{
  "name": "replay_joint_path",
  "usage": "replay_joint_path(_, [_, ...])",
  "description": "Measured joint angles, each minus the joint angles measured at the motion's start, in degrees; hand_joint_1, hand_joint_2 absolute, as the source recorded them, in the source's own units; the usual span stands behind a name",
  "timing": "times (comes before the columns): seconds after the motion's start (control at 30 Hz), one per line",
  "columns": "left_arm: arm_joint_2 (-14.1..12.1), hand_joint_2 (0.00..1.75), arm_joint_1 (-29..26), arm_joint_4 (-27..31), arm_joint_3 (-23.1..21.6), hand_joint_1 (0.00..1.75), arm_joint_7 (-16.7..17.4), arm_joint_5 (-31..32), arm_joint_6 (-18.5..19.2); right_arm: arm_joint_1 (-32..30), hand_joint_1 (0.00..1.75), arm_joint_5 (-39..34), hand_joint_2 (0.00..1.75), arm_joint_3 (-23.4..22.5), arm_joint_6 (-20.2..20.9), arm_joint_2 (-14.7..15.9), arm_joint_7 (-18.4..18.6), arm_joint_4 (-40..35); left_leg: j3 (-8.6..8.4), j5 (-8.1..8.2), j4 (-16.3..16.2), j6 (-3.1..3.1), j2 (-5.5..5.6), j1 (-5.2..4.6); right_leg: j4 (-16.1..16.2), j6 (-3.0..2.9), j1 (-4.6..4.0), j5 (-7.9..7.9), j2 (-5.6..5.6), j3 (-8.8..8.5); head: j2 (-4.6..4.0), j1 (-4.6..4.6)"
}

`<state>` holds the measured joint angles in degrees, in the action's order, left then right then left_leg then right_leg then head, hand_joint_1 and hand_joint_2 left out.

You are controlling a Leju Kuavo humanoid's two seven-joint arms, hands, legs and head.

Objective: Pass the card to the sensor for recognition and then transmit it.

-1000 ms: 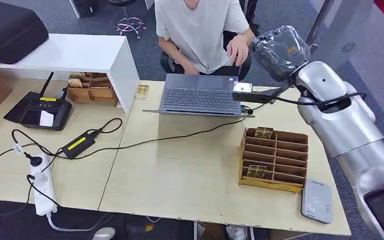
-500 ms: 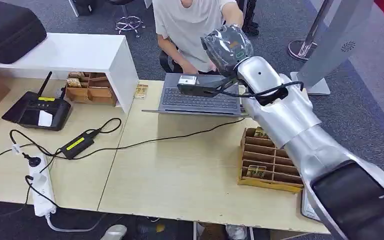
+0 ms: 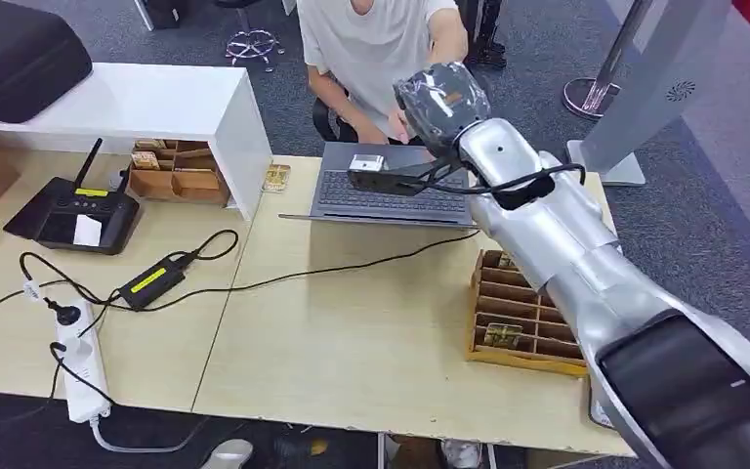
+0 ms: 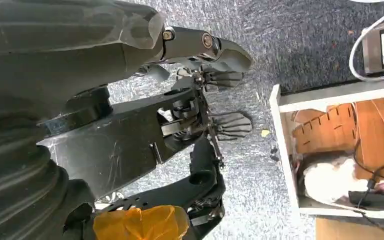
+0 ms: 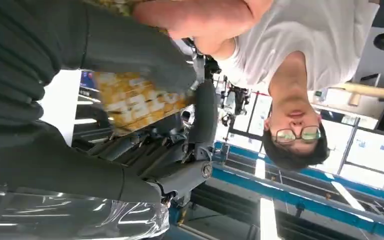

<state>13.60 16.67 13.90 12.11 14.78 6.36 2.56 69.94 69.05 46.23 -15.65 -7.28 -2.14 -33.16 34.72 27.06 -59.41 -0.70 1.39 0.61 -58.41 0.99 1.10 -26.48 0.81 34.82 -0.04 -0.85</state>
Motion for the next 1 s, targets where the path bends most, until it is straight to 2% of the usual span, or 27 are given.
replay_joint_path(0.13, [0.0, 1.75, 0.0, -0.1, 0.0, 0.00, 0.0, -0.3, 1.7, 0.0, 0.00, 0.0, 1.75, 0.0, -0.3, 0.0, -0.3, 0.7, 0.05, 0.00, 0.0, 0.00, 0.00, 0.00, 0.0, 0.00, -0.01, 0.00, 0.00, 0.04, 0.00, 0.00])
replay_joint_path(0.17, [0.0, 0.00, 0.0, -0.1, 0.0, 0.00, 0.0, -0.5, 1.7, 0.0, 0.00, 0.1, 1.75, 0.0, -0.3, 0.0, -0.3, 0.8, 0.05, 0.00, 0.0, 0.00, 0.00, 0.00, 0.0, 0.00, -0.01, 0.00, 0.00, 0.04, 0.00, 0.00])
replay_joint_path(0.33, [0.0, 0.00, 0.0, -0.2, 0.0, 0.00, 0.1, -0.4, 1.5, 0.0, 0.00, 0.3, 1.75, 0.0, -0.6, 0.0, -0.3, 1.5, 0.05, 0.00, 0.0, 0.00, -0.02, 0.00, 0.0, 0.00, -0.01, 0.00, 0.02, 0.06, 0.00, 0.00])
replay_joint_path(0.37, [0.0, 1.75, 0.0, -0.2, 0.0, 0.00, 0.1, -0.3, 1.4, 0.0, 0.00, 0.4, 1.75, 0.0, -0.7, 0.0, -0.3, 1.6, 0.04, 0.00, 0.0, 0.00, -0.02, 0.00, 0.0, 0.00, -0.01, 0.00, 0.02, 0.06, 0.00, 0.00])
replay_joint_path(0.8, [-0.6, 1.75, 0.1, -0.2, -0.1, 0.00, 0.2, 0.1, 0.9, 0.7, 0.00, 1.5, 1.75, -0.2, -0.5, 2.4, 1.3, 3.6, -0.01, 0.00, 0.0, -0.01, -0.10, -0.02, 0.0, -0.04, -0.05, 0.03, 0.11, 0.08, 0.00, 0.00])
replay_joint_path(0.93, [-0.9, 1.75, 0.1, -0.2, -0.1, 0.00, 0.3, -0.2, 1.0, 1.3, 0.00, 3.6, 1.75, -0.2, 0.3, 4.9, 4.3, 5.5, -0.02, 0.00, 0.0, -0.01, -0.05, 0.01, 0.0, -0.05, -0.11, 0.04, 0.06, 0.08, 0.00, 0.04])
replay_joint_path(1.0, [-1.2, 1.75, 0.1, -0.2, -0.1, 0.00, 0.3, -0.7, 1.1, 1.6, 0.00, 4.2, 1.75, -0.2, 0.0, 7.7, 4.5, 7.0, 0.01, -0.01, 0.0, -0.01, 0.25, 0.02, 0.0, -0.05, -0.14, 0.03, -0.25, -0.02, 0.00, -0.02])
